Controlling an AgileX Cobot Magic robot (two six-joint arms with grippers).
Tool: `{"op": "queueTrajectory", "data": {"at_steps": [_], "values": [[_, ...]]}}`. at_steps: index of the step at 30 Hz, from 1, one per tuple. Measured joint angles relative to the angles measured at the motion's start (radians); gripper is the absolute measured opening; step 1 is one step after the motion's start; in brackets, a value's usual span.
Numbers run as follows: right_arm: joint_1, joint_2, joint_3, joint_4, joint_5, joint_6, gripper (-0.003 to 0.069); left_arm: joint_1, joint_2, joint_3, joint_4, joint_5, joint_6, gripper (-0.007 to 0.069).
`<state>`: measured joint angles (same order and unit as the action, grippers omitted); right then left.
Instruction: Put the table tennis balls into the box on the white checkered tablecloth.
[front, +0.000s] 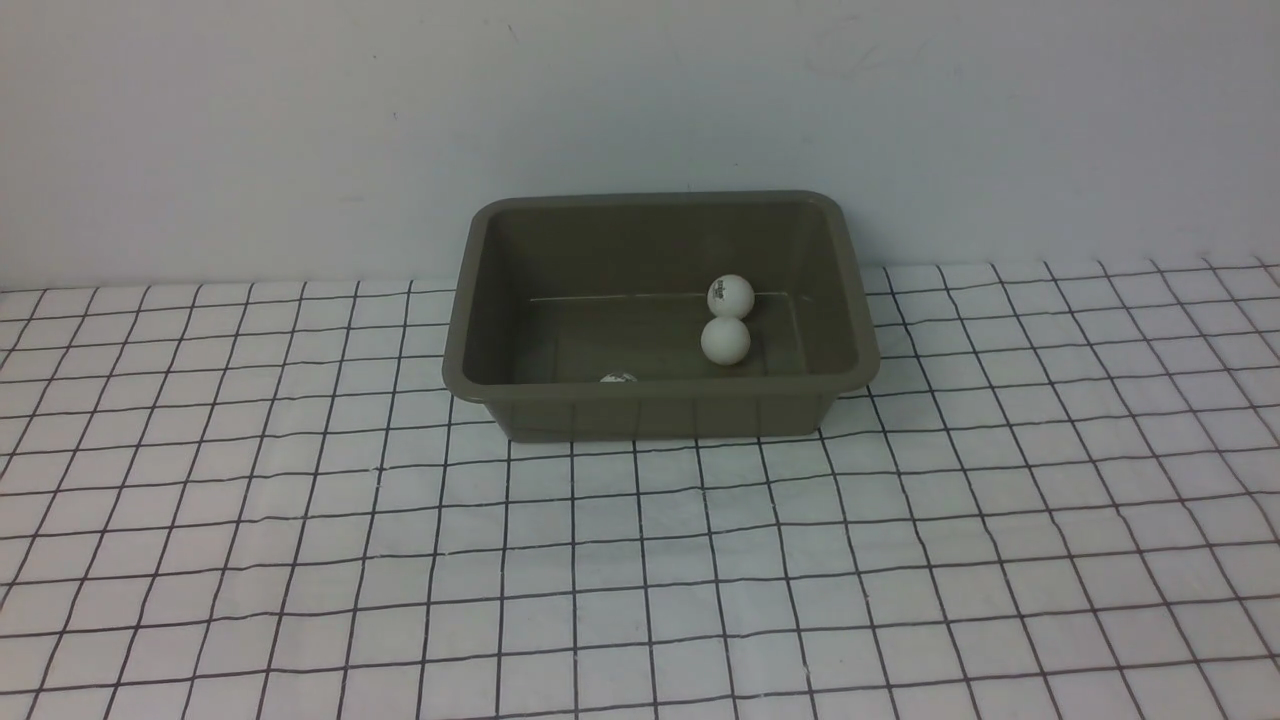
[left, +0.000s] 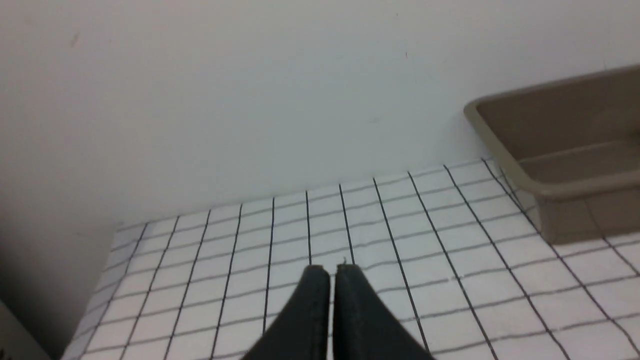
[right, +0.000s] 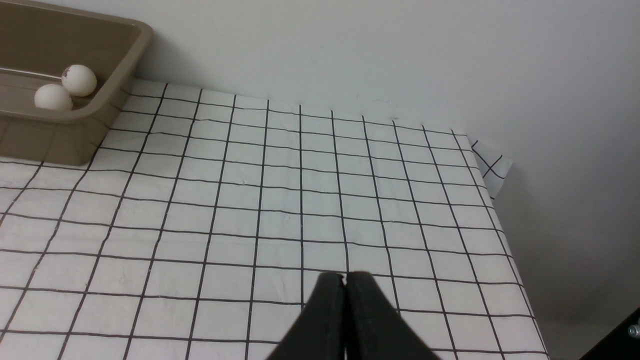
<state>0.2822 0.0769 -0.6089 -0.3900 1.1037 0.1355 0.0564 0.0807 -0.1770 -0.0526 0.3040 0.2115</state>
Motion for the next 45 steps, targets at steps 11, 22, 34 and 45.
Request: {"op": "queueTrajectory", "data": {"at_steps": [11,22,34,45], "values": [[0.0,0.0,0.0,0.001,0.001,0.001,-0.0018,0.0,-0.091,0.205,0.0,-0.024,-0.005,-0.0004],[0.0,0.0,0.0,0.001,0.001,0.001,-0.0018,0.0,-0.091,0.205,0.0,-0.02,-0.005,-0.0004],[0.0,0.0,0.0,0.001,0.001,0.001,-0.0018,0.0,-0.091,0.205,-0.001,-0.02,-0.005,-0.0004],[-0.239,-0.004,0.165,0.116,-0.57,0.104,-0.0018,0.0,-0.091,0.205,-0.001,-0.02,-0.005,-0.0004]]}}
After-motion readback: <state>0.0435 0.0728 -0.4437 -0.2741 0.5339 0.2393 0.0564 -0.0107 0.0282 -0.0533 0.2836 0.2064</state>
